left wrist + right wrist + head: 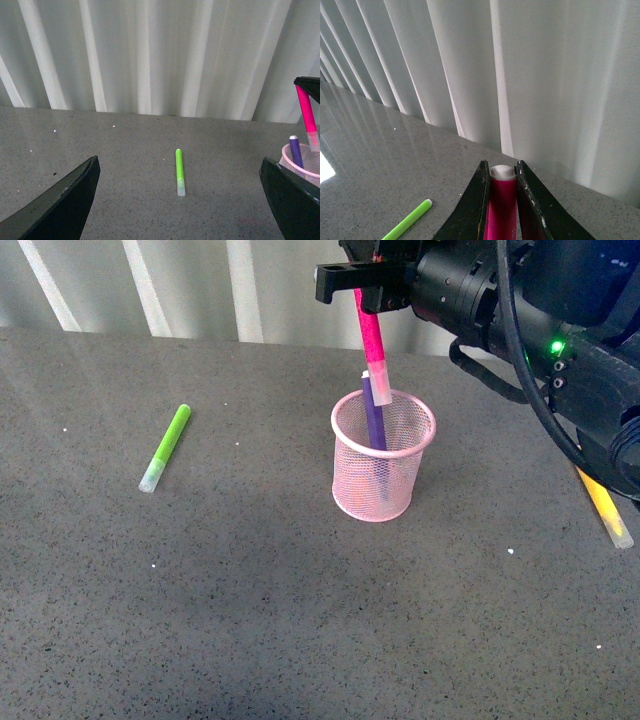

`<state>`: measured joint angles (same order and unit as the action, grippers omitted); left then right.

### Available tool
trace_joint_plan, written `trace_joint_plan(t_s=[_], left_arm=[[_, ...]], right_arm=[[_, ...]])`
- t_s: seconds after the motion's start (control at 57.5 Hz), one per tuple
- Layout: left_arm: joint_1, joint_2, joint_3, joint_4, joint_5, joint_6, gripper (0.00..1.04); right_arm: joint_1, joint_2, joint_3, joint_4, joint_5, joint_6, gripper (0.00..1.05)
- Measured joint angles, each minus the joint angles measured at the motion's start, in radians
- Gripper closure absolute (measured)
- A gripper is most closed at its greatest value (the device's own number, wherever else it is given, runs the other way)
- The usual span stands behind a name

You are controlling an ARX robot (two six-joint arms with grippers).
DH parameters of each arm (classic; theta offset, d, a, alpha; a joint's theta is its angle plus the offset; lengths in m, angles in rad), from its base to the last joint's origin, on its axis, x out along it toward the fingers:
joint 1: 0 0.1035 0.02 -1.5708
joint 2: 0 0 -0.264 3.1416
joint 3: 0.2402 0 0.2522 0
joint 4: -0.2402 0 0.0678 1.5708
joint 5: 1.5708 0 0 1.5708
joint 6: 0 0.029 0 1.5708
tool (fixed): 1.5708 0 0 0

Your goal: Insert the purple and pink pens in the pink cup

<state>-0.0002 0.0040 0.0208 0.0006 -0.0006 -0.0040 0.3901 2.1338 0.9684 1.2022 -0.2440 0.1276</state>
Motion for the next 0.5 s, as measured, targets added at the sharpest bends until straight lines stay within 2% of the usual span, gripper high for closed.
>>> trace_joint_plan(t_s=[0.504], left_arm=[[0.0, 0.0, 0.0, 0.0, 0.0, 0.0, 0.07]], right_arm=[[0.0, 0.028, -0.018, 0.034, -0.01, 0.013, 0.94]])
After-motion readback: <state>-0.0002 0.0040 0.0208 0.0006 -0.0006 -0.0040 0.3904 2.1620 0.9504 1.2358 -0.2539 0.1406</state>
